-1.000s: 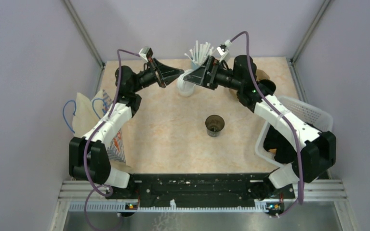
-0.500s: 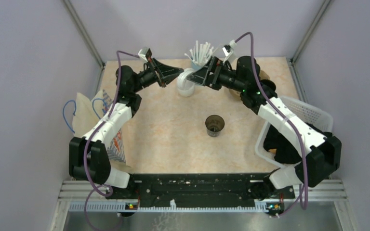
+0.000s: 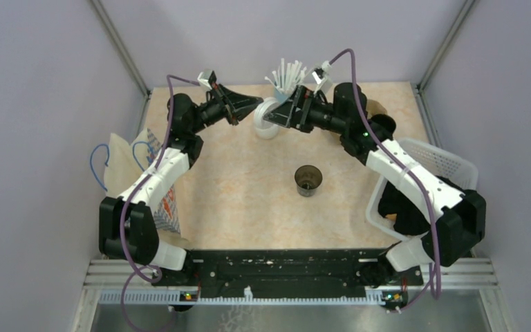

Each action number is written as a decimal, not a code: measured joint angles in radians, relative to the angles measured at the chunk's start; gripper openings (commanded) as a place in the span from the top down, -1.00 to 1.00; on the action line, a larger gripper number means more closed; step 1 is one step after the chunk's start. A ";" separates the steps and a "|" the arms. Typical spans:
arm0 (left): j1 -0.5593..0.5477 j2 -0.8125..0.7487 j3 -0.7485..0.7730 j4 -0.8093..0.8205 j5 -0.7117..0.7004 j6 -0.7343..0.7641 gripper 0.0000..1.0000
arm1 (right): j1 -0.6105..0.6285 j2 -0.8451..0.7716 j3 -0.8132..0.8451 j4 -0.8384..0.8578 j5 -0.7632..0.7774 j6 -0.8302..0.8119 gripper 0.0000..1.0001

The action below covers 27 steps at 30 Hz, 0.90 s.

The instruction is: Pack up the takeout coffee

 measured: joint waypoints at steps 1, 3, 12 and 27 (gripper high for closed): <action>0.000 0.000 0.000 -0.005 -0.002 0.001 1.00 | 0.001 0.004 0.000 -0.002 0.000 0.000 -0.97; 0.000 0.000 0.002 -0.010 -0.004 0.002 1.00 | 0.002 0.013 0.001 -0.010 0.006 0.000 -0.97; 0.000 0.000 0.005 -0.028 -0.017 0.006 1.00 | 0.028 0.044 0.050 -0.035 0.051 -0.010 -0.97; 0.000 0.000 0.009 -0.032 -0.026 0.008 1.00 | 0.052 0.077 0.092 -0.070 0.130 -0.023 -0.88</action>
